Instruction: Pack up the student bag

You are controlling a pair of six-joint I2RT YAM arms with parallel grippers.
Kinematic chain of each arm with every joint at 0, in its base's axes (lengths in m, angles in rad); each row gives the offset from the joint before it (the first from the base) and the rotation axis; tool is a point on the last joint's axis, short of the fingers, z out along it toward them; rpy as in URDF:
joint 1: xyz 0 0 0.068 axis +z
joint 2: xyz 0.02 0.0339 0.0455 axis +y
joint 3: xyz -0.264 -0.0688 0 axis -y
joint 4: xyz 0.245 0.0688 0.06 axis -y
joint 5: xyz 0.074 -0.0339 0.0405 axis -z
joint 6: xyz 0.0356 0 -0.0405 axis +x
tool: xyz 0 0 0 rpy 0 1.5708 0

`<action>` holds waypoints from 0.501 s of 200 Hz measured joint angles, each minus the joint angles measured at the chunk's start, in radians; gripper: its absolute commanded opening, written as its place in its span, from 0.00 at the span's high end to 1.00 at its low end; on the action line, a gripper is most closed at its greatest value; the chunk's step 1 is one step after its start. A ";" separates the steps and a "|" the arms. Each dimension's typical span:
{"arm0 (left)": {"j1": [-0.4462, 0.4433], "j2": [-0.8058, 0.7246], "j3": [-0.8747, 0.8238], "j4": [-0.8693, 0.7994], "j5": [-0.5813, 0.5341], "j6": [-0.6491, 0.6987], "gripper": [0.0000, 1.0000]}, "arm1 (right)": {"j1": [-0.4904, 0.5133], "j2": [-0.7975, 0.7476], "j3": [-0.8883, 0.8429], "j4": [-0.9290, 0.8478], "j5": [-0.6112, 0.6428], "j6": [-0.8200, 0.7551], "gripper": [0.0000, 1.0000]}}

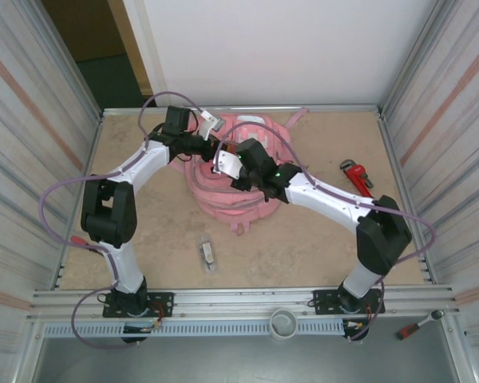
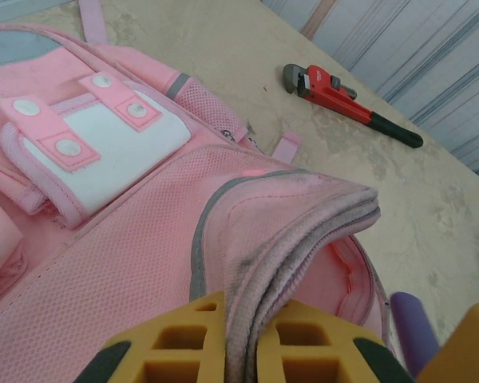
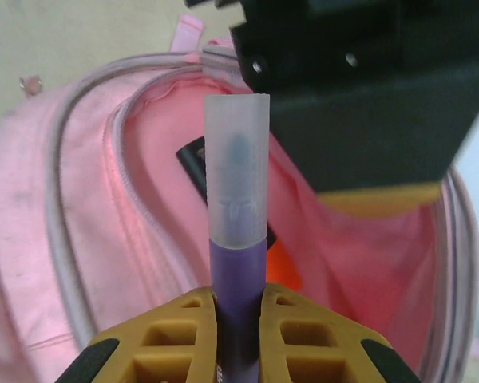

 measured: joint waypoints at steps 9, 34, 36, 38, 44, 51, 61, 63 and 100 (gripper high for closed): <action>0.000 0.000 0.001 -0.002 0.002 0.000 1.00 | 0.001 0.025 0.014 0.007 0.010 -0.060 0.91; 0.009 0.001 0.001 0.002 0.019 -0.011 1.00 | 0.004 0.085 0.029 0.031 0.051 -0.208 0.90; 0.010 0.002 0.001 0.002 0.023 -0.013 1.00 | 0.004 0.090 0.030 0.032 0.053 -0.218 0.89; 0.011 0.002 0.001 0.003 0.025 -0.015 1.00 | 0.004 0.094 0.031 0.035 0.057 -0.227 0.89; 0.013 0.003 0.001 0.004 0.031 -0.021 1.00 | 0.003 0.109 0.031 0.045 0.065 -0.259 0.88; 0.014 0.006 0.001 0.006 0.039 -0.026 1.00 | 0.000 0.124 0.031 0.058 0.075 -0.293 0.86; 0.018 0.008 0.001 0.008 0.050 -0.032 1.00 | -0.005 0.146 0.031 0.084 0.089 -0.335 0.83; 0.018 0.009 0.001 0.008 0.053 -0.034 1.00 | -0.008 0.151 0.031 0.090 0.090 -0.346 0.83; 0.019 0.020 0.011 0.009 0.077 -0.051 1.00 | -0.040 0.206 0.031 0.186 0.130 -0.433 0.72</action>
